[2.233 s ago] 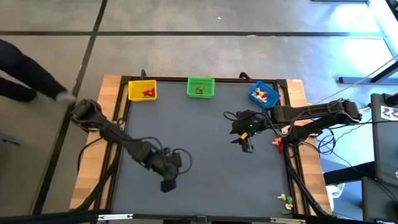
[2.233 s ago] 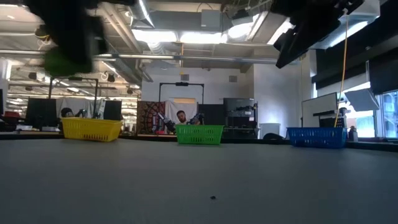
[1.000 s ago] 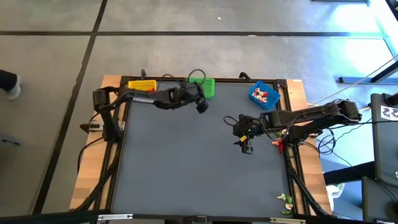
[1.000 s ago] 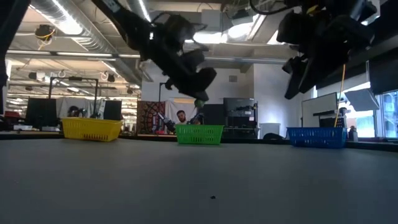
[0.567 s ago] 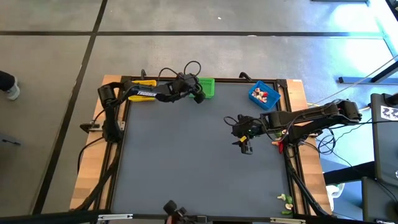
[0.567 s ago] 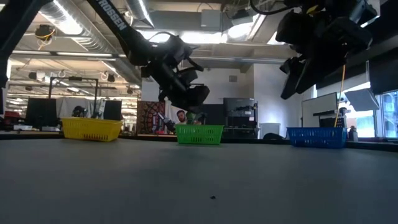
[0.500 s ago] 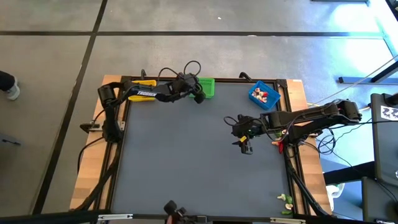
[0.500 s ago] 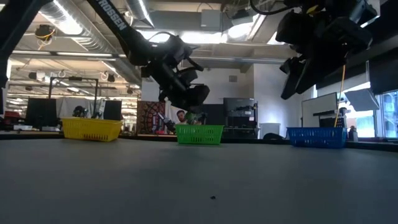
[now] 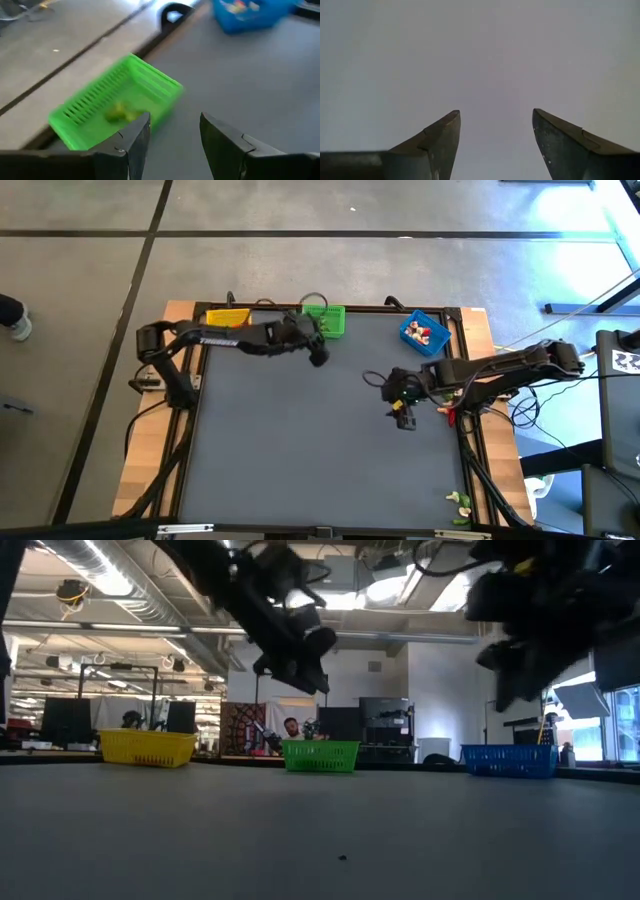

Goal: Sort produce into baskets
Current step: Put the red mushroom into the blue basket

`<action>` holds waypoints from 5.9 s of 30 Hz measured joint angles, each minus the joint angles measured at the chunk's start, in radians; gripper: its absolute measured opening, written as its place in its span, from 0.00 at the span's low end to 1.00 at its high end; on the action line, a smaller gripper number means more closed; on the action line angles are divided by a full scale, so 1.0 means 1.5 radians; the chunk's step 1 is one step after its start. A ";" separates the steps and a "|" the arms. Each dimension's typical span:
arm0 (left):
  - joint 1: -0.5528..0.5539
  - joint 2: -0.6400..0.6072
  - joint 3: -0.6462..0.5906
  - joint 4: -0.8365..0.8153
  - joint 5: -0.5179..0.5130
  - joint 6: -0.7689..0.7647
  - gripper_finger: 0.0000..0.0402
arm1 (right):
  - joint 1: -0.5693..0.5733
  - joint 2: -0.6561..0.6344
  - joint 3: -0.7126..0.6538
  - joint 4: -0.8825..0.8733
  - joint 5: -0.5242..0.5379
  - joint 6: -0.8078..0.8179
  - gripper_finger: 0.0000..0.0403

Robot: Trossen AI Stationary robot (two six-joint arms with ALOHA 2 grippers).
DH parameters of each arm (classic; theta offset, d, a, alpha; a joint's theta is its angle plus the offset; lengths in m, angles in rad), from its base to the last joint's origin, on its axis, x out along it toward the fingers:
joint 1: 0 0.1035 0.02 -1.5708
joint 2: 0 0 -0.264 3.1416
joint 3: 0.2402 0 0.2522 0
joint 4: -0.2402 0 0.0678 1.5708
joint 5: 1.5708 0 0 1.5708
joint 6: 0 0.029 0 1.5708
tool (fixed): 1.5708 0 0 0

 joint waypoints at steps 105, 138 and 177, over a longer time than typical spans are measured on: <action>-0.262 -0.017 -0.111 0.002 -0.017 0.086 0.42 | -0.049 0.148 0.059 -0.268 0.164 -0.020 0.02; -0.127 -0.017 -0.117 0.180 -0.006 0.185 0.42 | -0.603 0.075 0.078 -0.128 0.265 -0.081 0.14; -0.151 -0.017 -0.117 0.179 -0.006 0.183 0.42 | -0.193 0.029 0.078 -0.443 0.040 0.323 0.48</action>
